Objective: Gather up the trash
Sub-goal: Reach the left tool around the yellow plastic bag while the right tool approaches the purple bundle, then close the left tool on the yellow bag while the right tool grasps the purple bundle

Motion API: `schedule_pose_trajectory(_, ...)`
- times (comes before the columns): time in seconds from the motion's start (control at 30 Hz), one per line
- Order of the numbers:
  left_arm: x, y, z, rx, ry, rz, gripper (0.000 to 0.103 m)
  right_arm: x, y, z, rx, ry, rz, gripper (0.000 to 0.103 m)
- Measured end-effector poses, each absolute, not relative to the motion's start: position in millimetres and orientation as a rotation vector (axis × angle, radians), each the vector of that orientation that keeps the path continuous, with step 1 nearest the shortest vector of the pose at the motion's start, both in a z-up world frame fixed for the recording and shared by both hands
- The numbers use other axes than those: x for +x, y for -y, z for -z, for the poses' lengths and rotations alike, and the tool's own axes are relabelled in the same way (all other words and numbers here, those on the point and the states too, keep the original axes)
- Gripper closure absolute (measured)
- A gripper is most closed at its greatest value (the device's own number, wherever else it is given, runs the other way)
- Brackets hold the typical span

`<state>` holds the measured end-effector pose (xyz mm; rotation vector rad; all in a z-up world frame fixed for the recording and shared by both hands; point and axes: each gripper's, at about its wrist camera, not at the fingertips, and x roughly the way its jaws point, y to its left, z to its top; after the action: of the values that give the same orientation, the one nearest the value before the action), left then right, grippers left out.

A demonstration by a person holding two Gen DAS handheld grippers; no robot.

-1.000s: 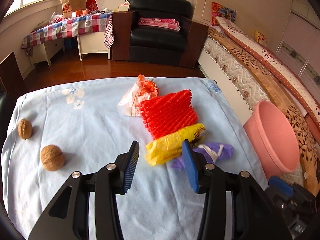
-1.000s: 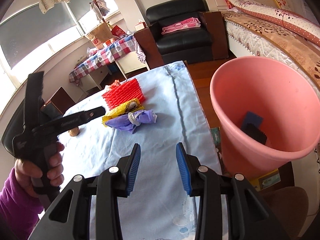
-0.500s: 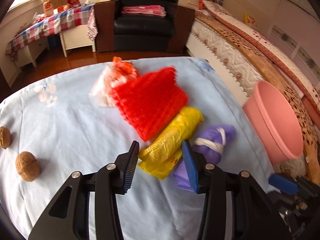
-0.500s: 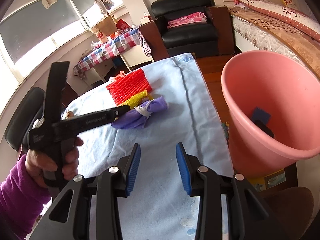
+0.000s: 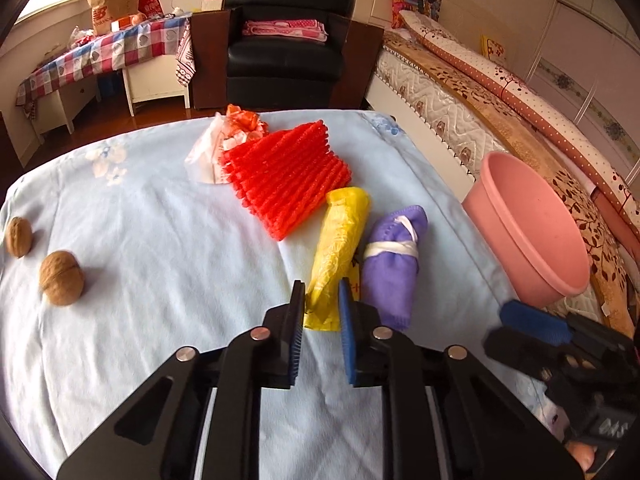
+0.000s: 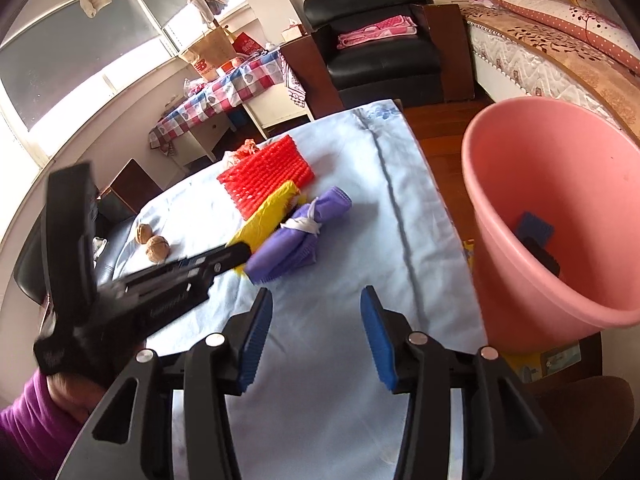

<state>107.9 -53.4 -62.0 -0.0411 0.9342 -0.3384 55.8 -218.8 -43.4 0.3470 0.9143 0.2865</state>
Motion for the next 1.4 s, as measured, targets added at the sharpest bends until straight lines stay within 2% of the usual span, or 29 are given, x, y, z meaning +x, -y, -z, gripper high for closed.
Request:
schedule_pose_trajectory(0.8,74.2,11.9,54.5,-0.133,-0.912,0.192,0.087,121.1,166.4,62.9,0.323,-0.992,-0.174,0.058)
schedule_pose_trajectory(0.93,73.4,9.2,55.7,-0.139,-0.915,0.195,0.087,119.7,164.0,63.2,0.31,-0.992,-0.174,0.063)
schedule_pose_trajectory(1.03,73.9,9.1,55.4,-0.139,-0.912,0.196,0.087,117.2,165.1,62.2,0.323,-0.995,-0.182,0.072)
schedule_pose_trajectory(1.07,73.7,8.9,55.9,-0.139,-0.912,0.198,0.087,116.1,165.7,61.6,0.327,-0.994,-0.194,0.085)
schedule_pose_trajectory(1.4,66.0,11.7,47.9,-0.136,-0.898,0.21,0.087,93.3,172.6,51.8,0.313,-0.985,-0.24,0.086)
